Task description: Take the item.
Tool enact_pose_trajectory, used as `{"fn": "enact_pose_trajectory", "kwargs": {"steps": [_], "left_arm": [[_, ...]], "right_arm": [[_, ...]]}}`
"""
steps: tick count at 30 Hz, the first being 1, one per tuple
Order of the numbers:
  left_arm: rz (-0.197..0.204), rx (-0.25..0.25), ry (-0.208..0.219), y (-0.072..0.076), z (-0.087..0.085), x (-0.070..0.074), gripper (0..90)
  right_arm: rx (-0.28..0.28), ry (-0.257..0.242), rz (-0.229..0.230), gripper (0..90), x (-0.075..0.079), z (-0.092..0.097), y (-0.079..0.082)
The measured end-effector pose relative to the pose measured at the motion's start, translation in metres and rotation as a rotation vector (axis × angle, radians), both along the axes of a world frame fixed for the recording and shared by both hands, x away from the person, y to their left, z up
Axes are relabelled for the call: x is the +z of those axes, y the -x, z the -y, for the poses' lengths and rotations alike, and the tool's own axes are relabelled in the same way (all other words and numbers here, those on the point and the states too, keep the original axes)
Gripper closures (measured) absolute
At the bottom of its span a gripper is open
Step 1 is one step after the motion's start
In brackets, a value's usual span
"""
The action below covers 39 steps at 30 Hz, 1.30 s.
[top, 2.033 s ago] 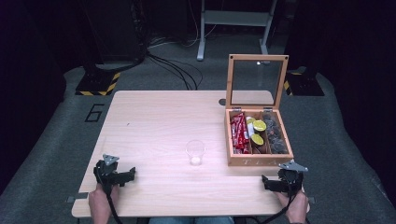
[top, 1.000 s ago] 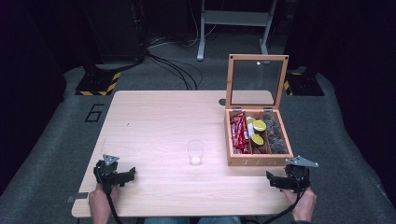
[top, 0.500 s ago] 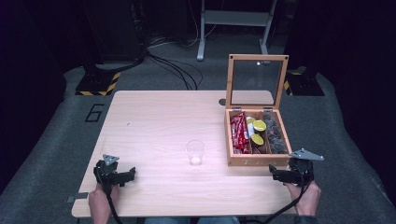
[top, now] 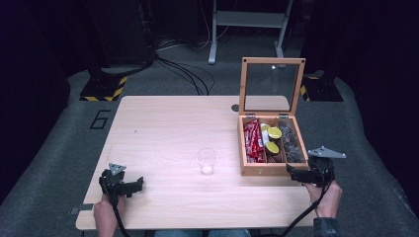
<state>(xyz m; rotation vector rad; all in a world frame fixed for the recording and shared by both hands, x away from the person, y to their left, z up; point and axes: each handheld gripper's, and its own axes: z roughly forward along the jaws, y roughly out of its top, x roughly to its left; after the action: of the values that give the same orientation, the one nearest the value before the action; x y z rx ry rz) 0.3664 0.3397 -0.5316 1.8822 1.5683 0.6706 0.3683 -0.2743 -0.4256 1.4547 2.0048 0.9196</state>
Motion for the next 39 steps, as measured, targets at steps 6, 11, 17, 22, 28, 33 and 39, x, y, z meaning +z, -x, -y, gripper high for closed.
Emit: {"fn": "enact_pose_trajectory", "kwargs": {"steps": [6,11,17,22,28,33,39], "left_arm": [[0.001,0.001,0.001,0.0,0.0,0.0,0.3],[0.001,0.001,0.001,0.0,0.0,0.0,0.3],[0.001,0.001,0.001,0.0,0.0,0.0,0.3],[0.001,0.001,0.001,0.0,0.0,0.0,0.3],[0.001,0.001,0.001,0.0,0.0,0.0,0.3],[0.0,0.001,0.001,0.0,0.0,0.0,0.3],[0.001,0.001,0.001,0.0,0.0,0.0,0.4]], "right_arm": [[0.0,-0.022,-0.001,8.2,0.004,0.006,-0.014],[-0.01,-0.041,-0.02,11.5,0.003,0.011,-0.025],[-0.02,-0.049,-0.042,18.5,-0.002,0.011,-0.037],[-0.022,-0.072,-0.075,31.6,-0.009,0.012,-0.047],[-0.051,-0.071,-0.095,42.0,-0.013,0.013,-0.053],[-0.058,-0.067,-0.117,47.7,-0.017,0.013,-0.058],[-0.088,-0.055,-0.135,51.4,-0.022,0.011,-0.062]]}}
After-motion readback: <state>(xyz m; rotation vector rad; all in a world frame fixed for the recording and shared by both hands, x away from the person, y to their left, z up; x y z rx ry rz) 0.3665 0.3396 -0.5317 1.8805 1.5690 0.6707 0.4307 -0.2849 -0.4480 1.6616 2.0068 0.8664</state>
